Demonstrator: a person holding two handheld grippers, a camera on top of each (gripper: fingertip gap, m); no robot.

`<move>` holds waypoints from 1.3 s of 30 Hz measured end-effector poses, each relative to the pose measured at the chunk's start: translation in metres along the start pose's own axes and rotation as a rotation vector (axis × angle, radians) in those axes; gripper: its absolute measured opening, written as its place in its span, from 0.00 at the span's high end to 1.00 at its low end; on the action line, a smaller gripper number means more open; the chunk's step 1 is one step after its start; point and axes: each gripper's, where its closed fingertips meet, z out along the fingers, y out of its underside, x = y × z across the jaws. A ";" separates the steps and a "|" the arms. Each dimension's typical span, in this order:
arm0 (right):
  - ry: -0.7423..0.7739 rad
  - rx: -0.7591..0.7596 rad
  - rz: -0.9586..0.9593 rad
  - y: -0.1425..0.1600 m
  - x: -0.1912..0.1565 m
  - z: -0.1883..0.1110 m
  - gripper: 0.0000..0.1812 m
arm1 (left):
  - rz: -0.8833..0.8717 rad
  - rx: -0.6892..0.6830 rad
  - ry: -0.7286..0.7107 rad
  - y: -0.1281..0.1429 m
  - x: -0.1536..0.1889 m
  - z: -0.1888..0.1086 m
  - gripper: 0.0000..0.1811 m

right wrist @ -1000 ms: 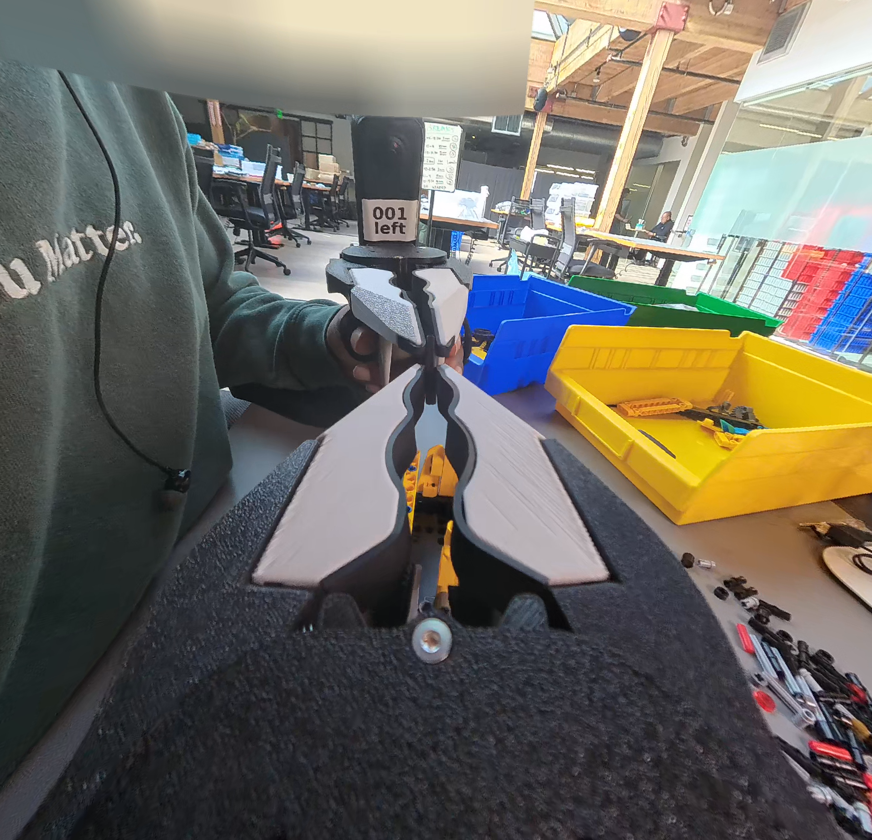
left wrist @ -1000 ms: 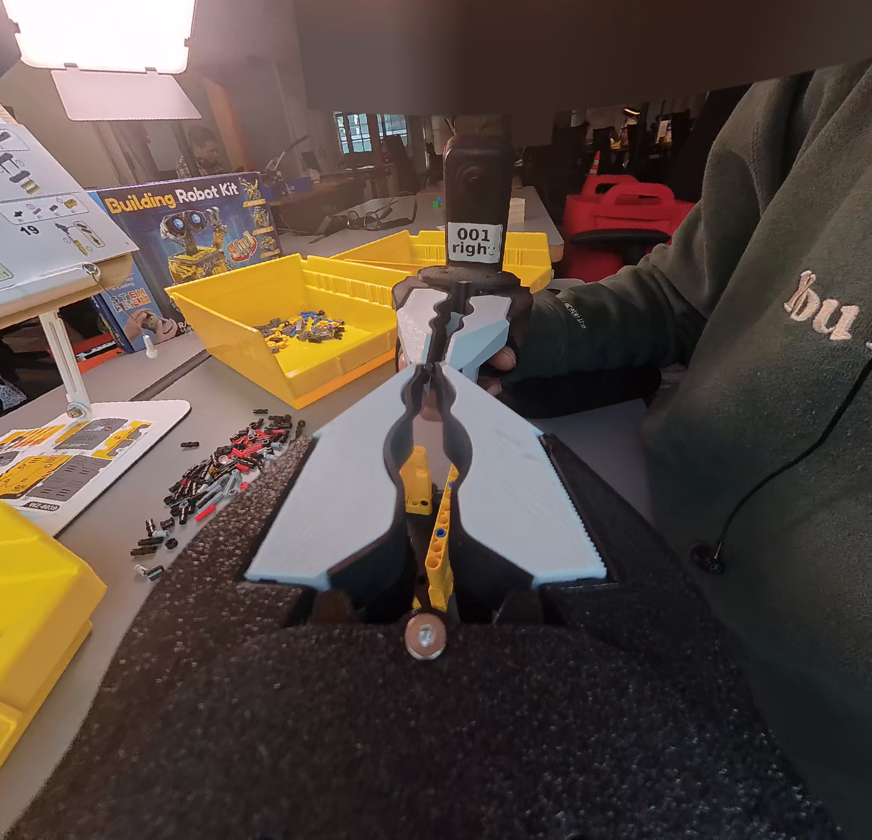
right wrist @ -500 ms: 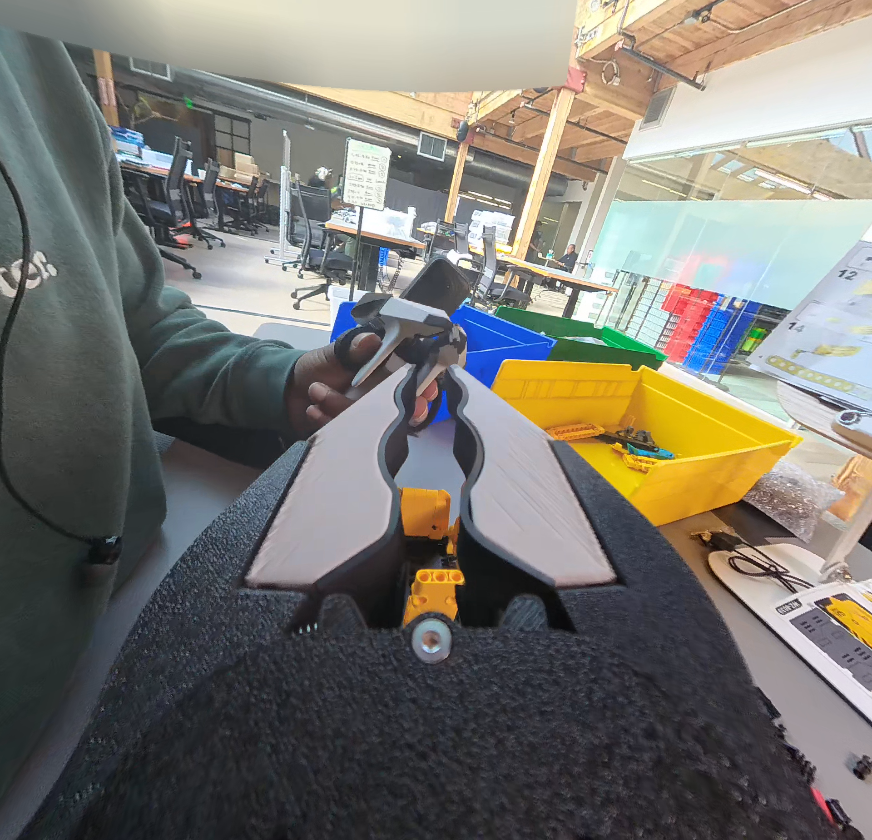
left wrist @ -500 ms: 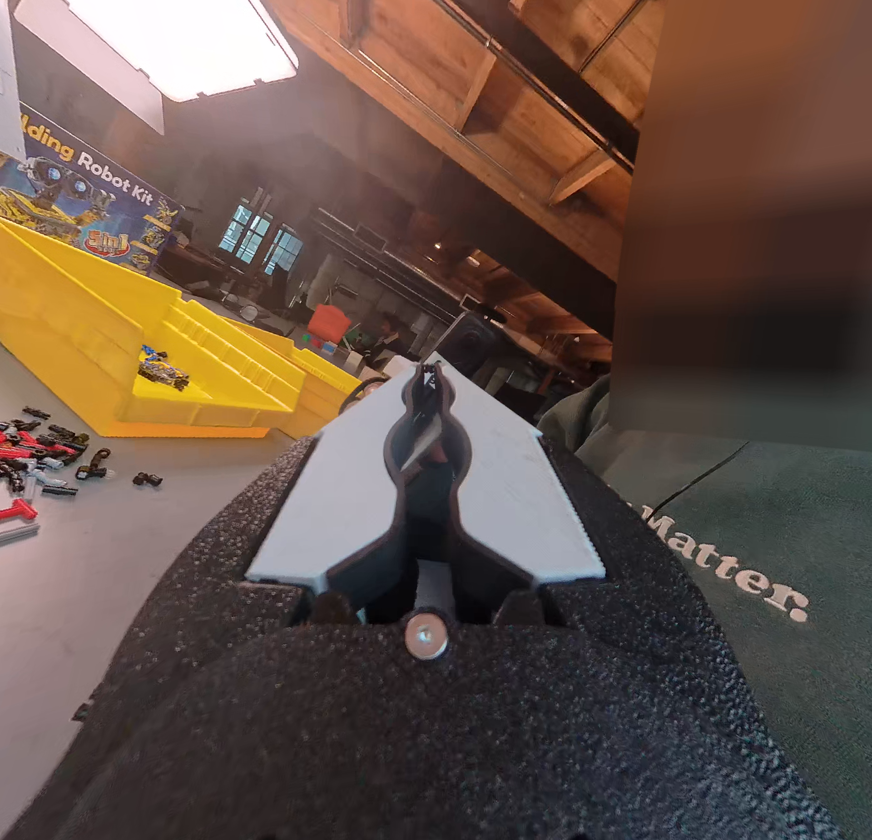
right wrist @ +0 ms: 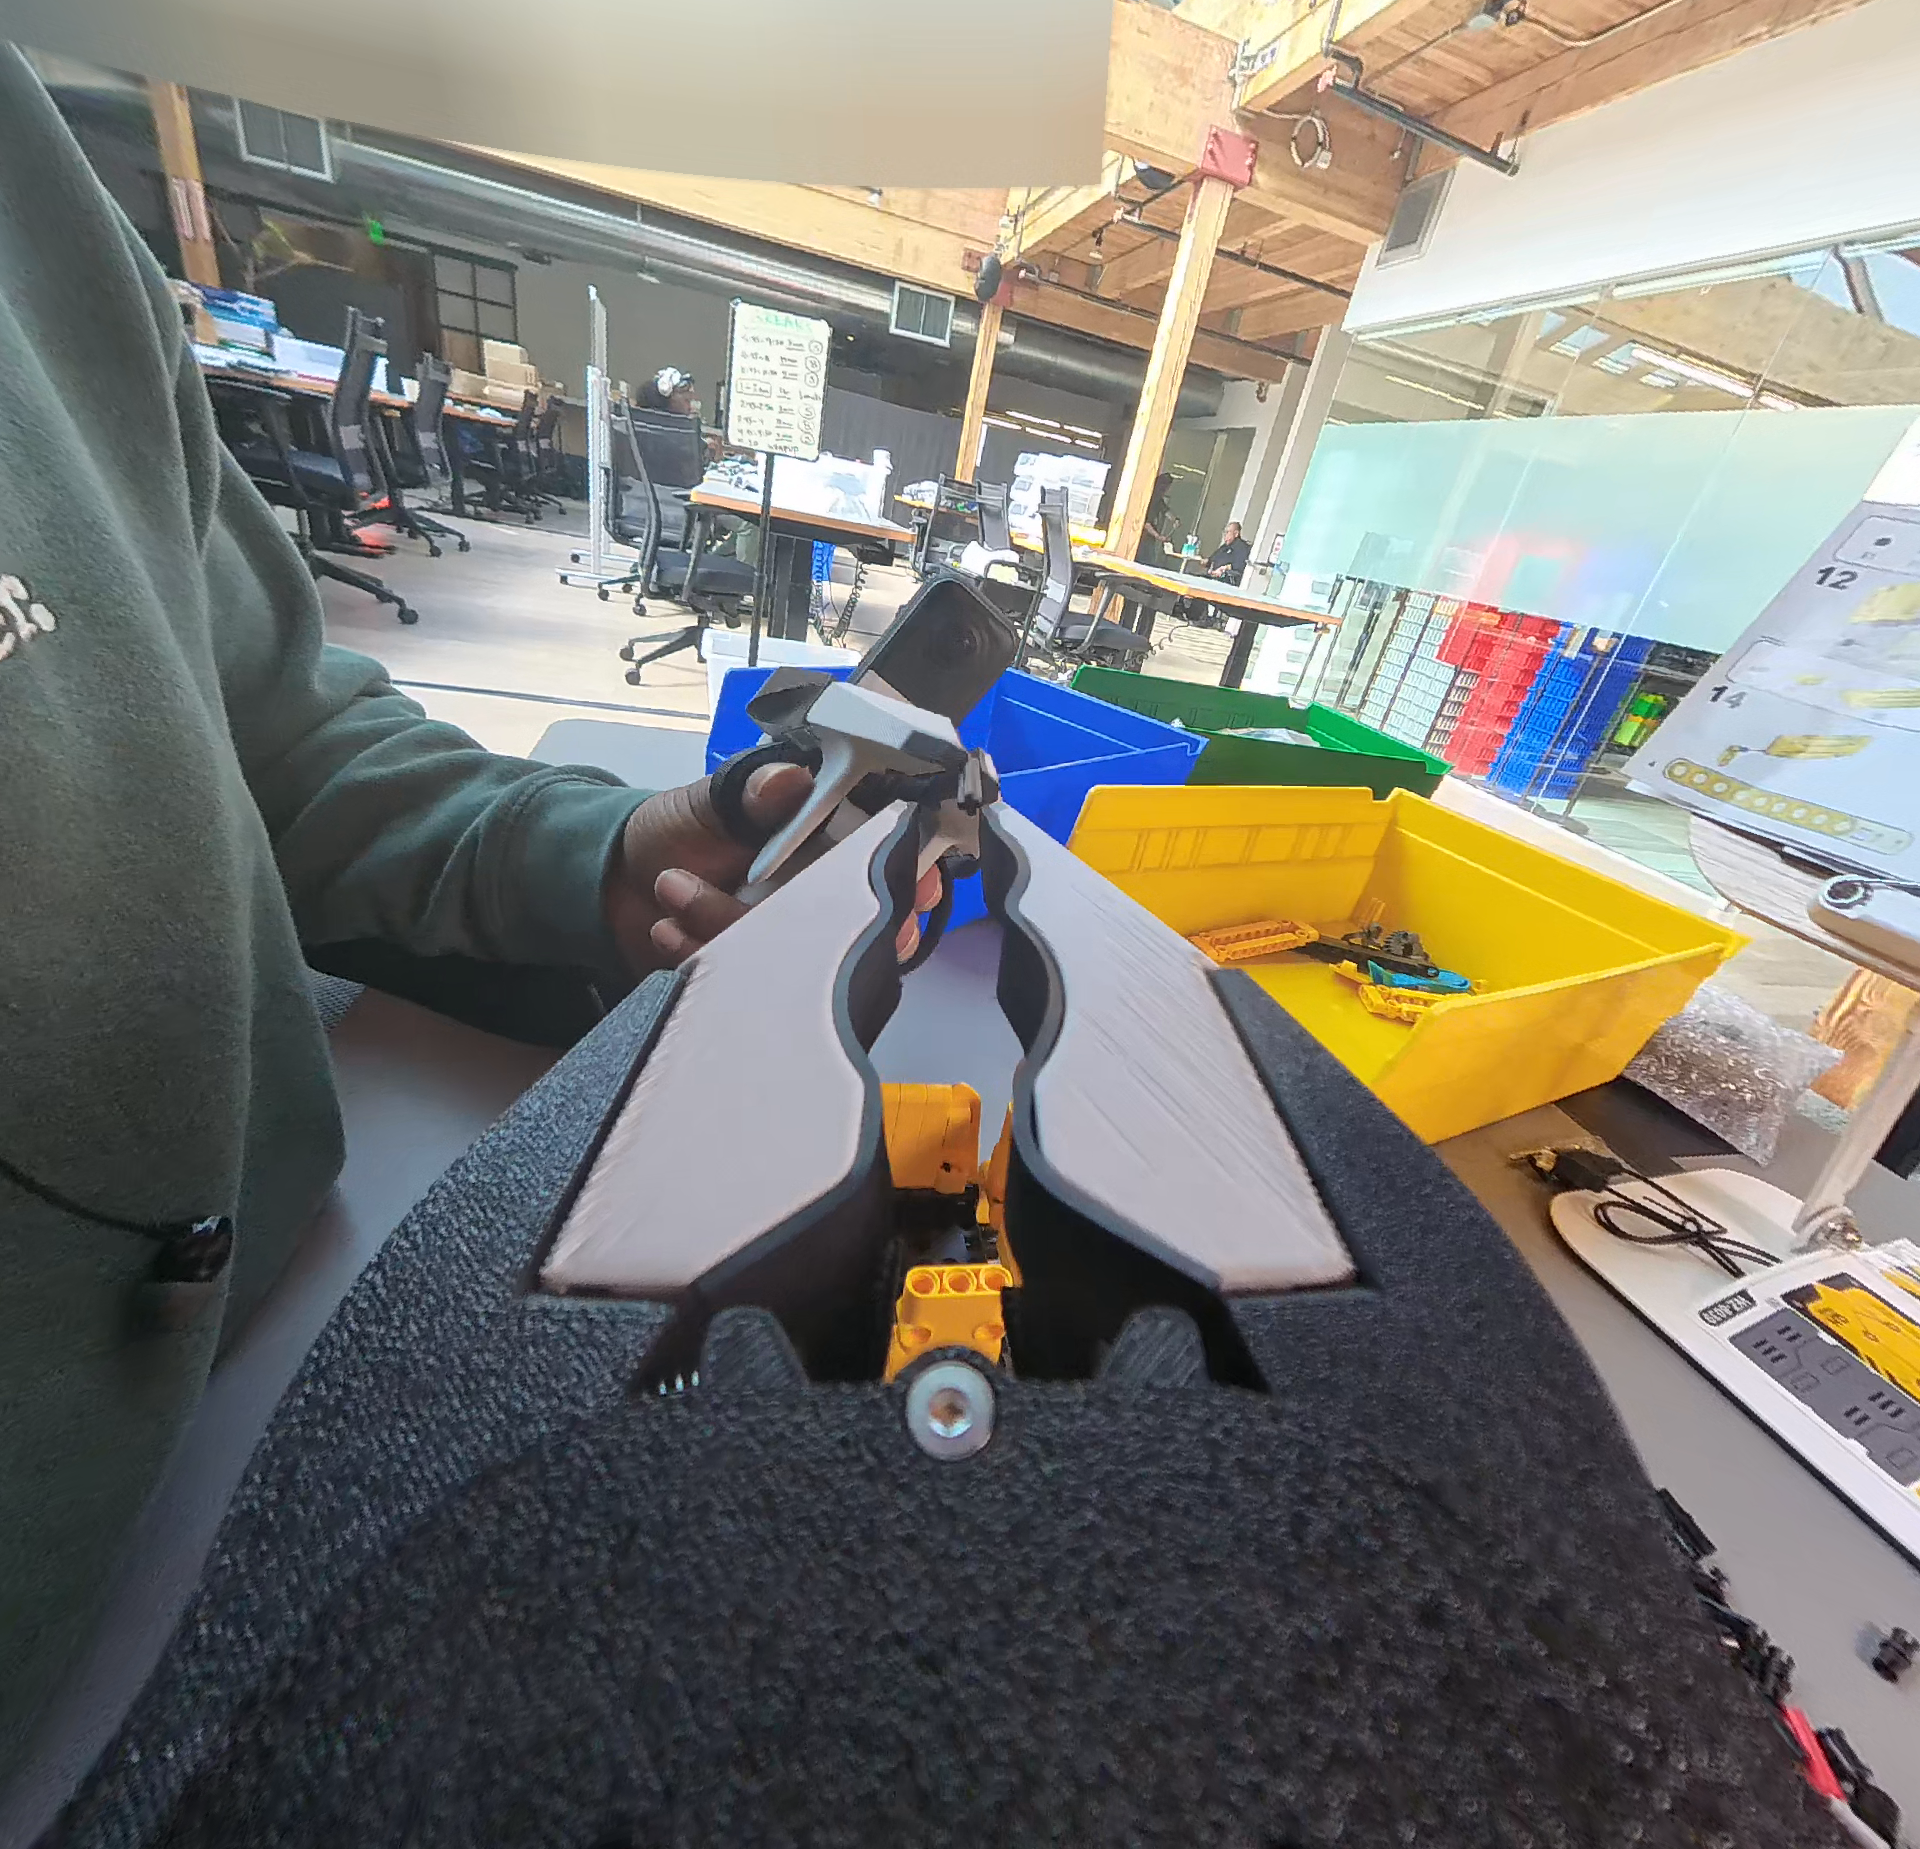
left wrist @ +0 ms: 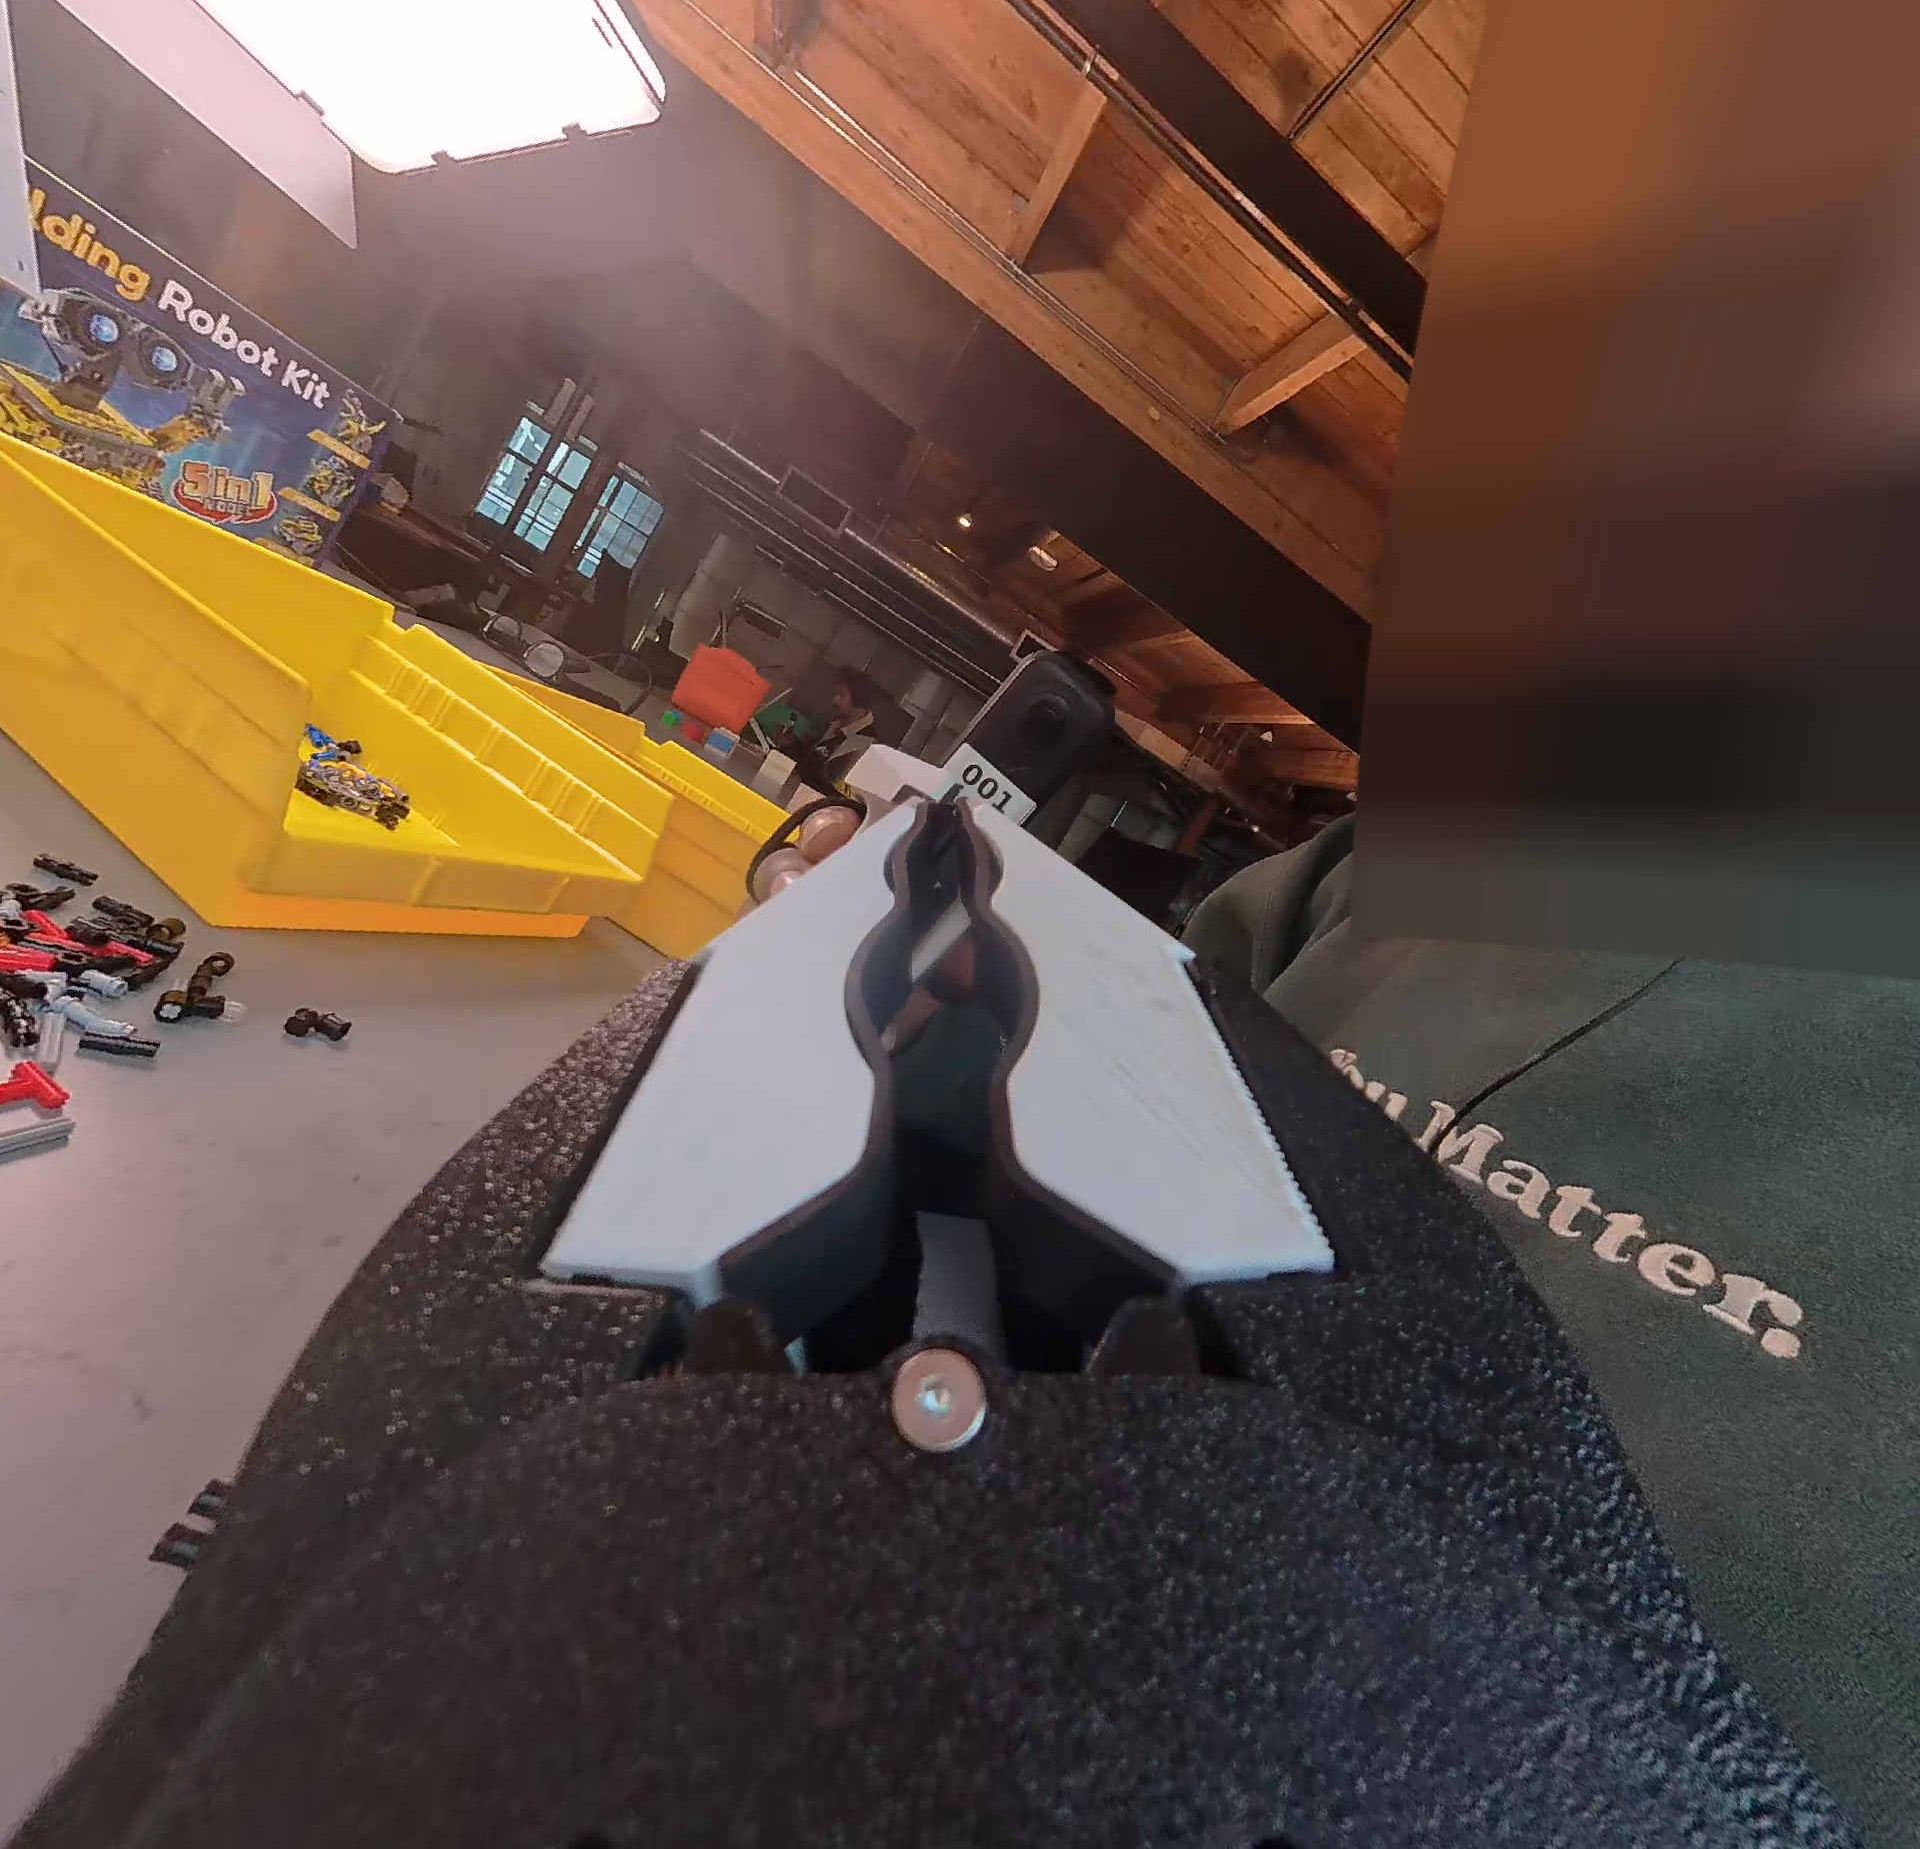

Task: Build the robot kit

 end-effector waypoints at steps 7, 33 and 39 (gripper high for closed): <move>0.018 -0.082 -0.070 0.012 0.003 -0.001 0.95 | 0.103 -0.114 -0.078 0.016 -0.007 0.004 0.99; -0.018 -0.308 -0.218 0.039 0.012 -0.024 0.98 | 0.303 -0.249 -0.235 0.033 -0.028 0.002 0.96; -0.047 -0.652 -0.094 0.098 0.041 -0.087 0.98 | 0.535 -0.311 -0.421 0.021 -0.049 -0.018 0.85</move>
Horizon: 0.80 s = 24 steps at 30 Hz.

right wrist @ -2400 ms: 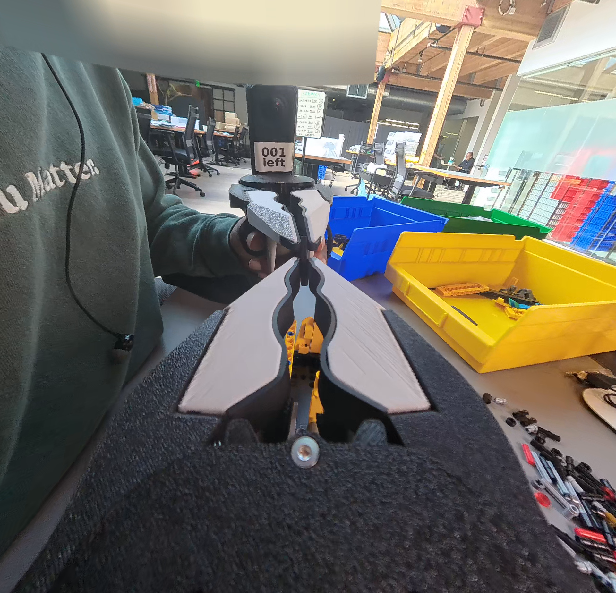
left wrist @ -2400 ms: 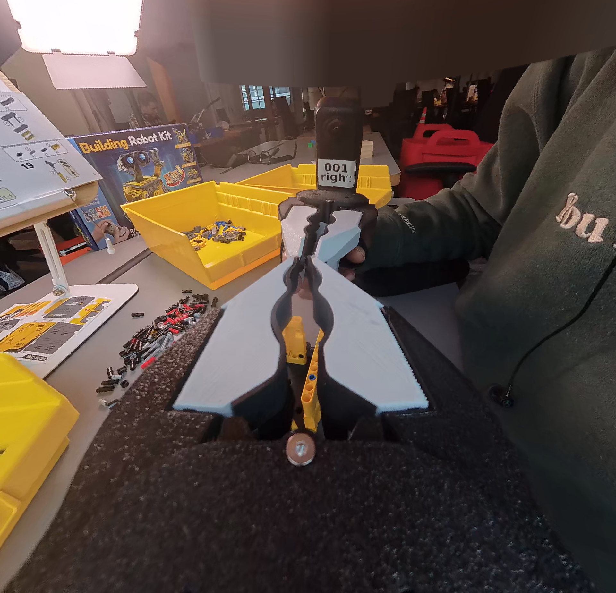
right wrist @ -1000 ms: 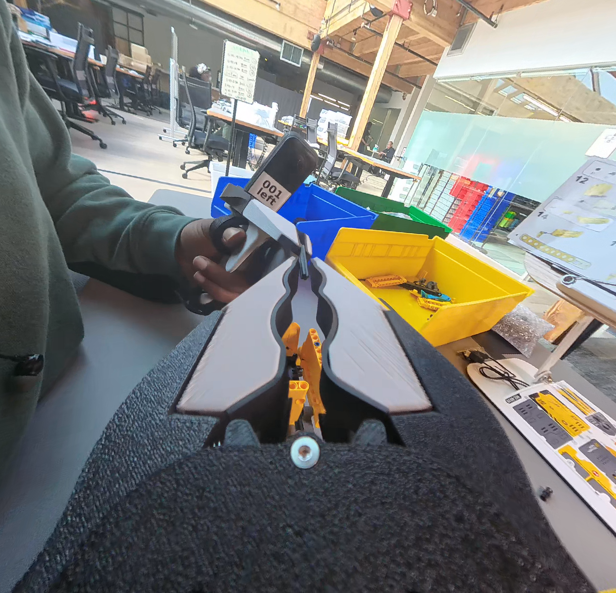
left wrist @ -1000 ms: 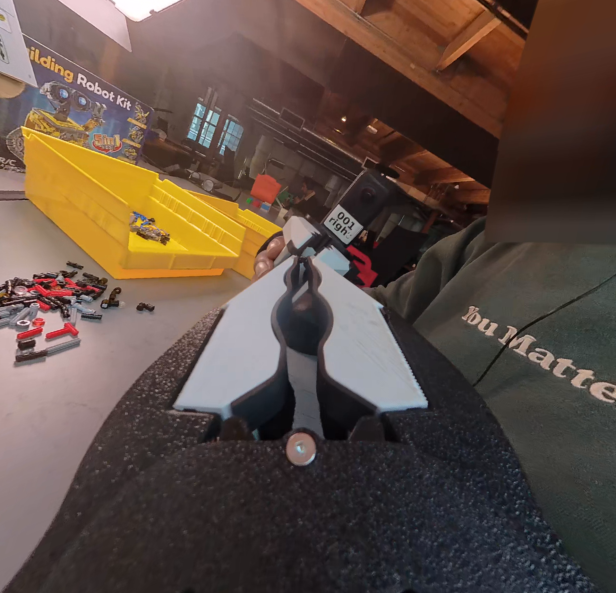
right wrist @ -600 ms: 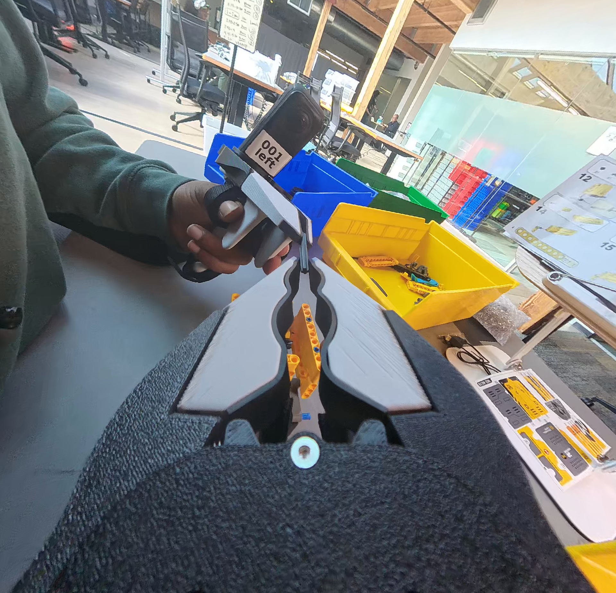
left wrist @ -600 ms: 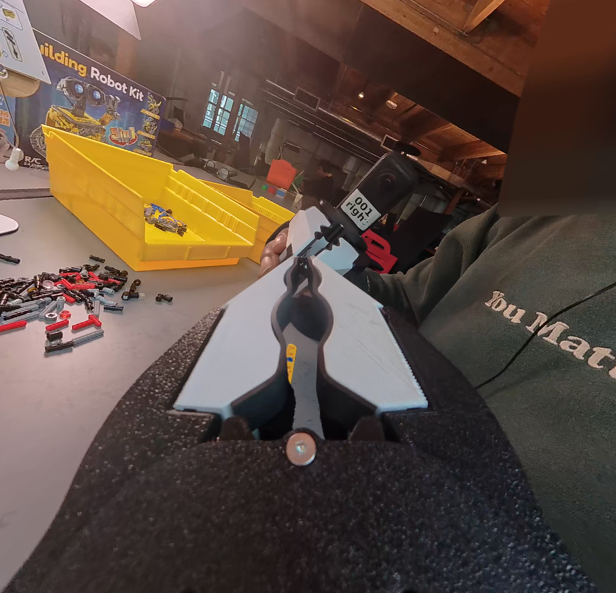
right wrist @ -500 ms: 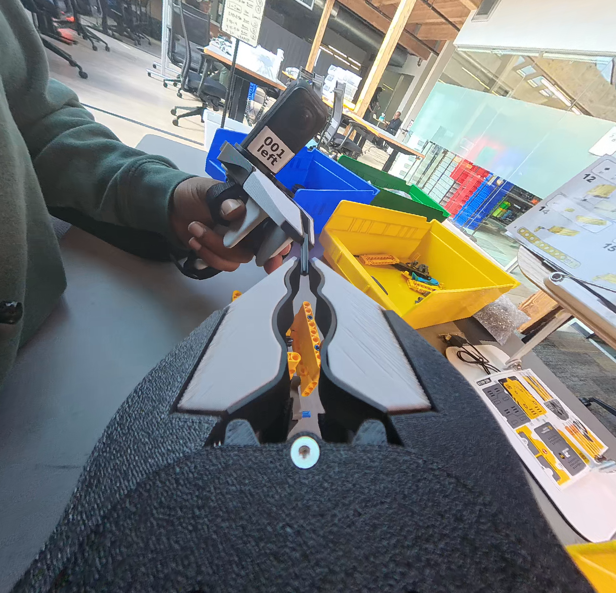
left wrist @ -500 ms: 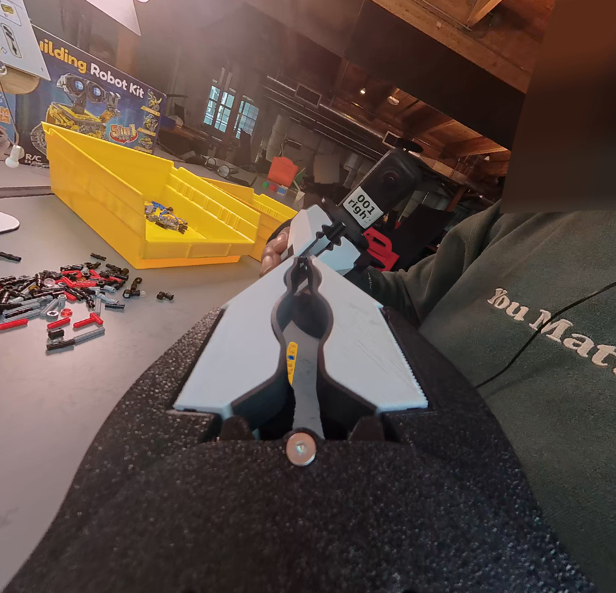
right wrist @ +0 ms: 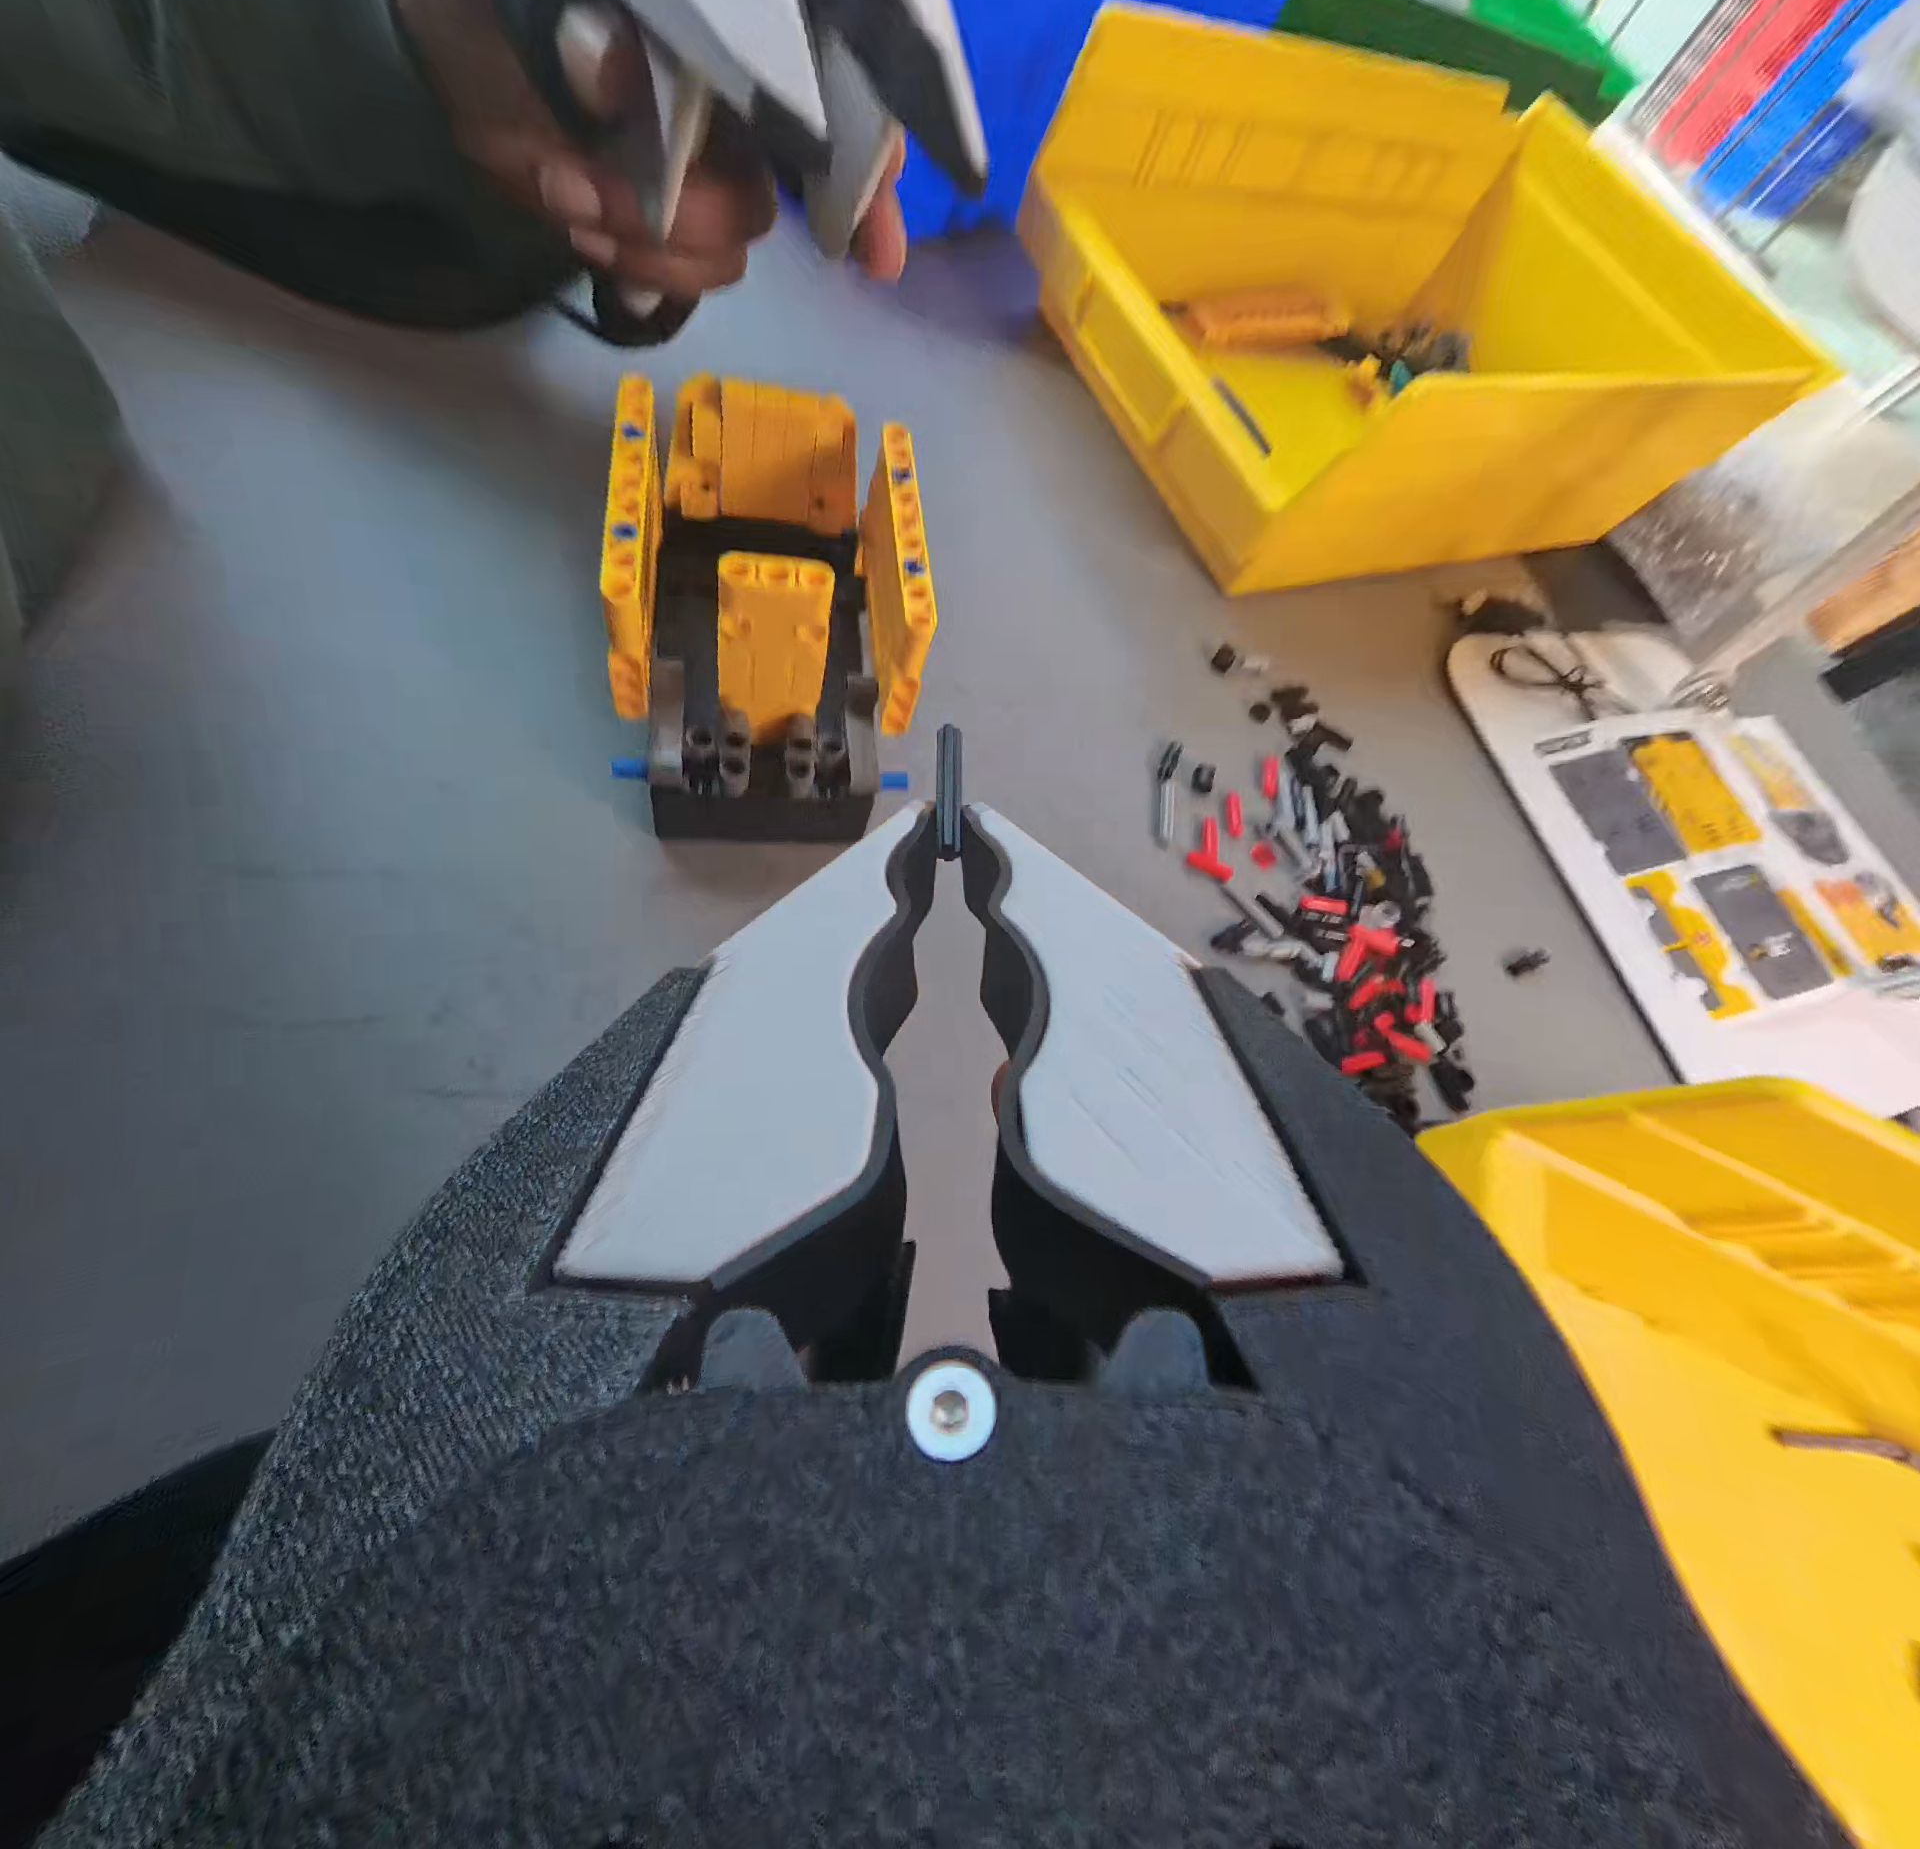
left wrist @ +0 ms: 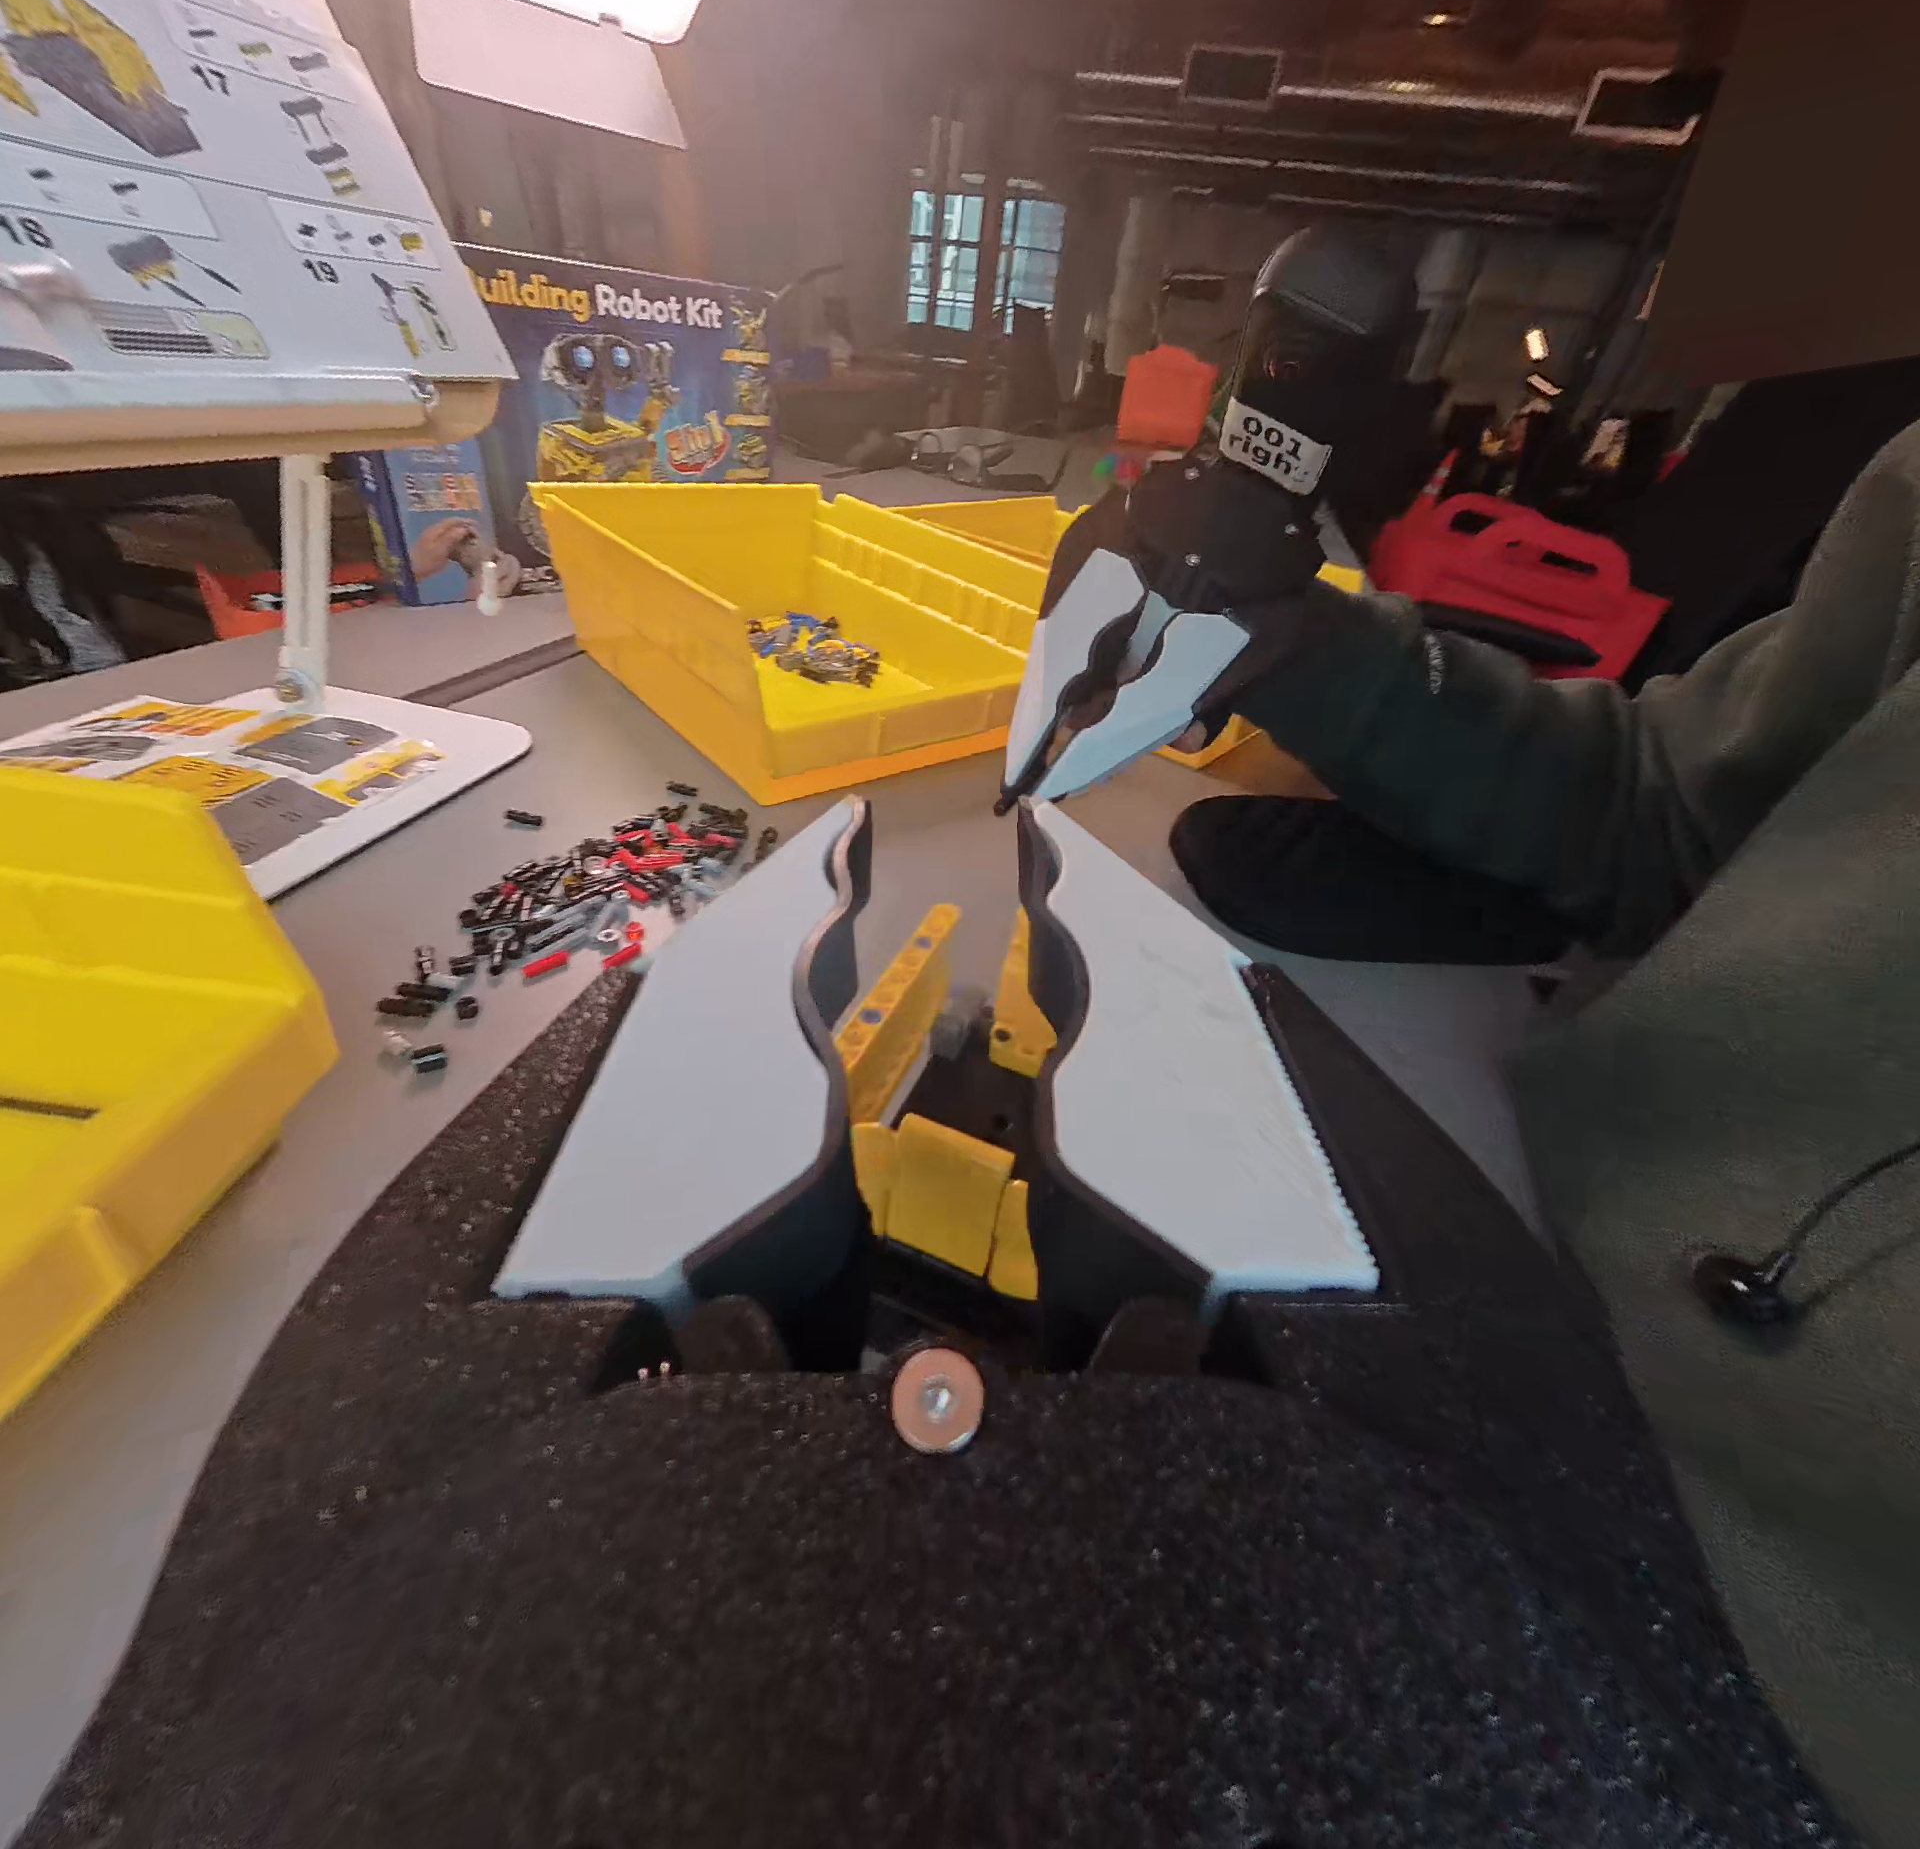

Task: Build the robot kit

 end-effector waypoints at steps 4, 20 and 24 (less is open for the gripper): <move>-0.140 -0.112 0.043 0.035 -0.020 0.020 0.98 | 0.028 -0.031 -0.062 0.006 -0.012 -0.002 0.81; -0.298 -0.396 -0.048 0.066 -0.026 0.037 0.98 | 0.083 -0.084 -0.165 0.010 -0.020 -0.006 0.76; -0.339 -0.482 -0.092 0.066 -0.026 0.038 0.97 | 0.083 -0.086 -0.169 0.009 -0.019 -0.007 0.76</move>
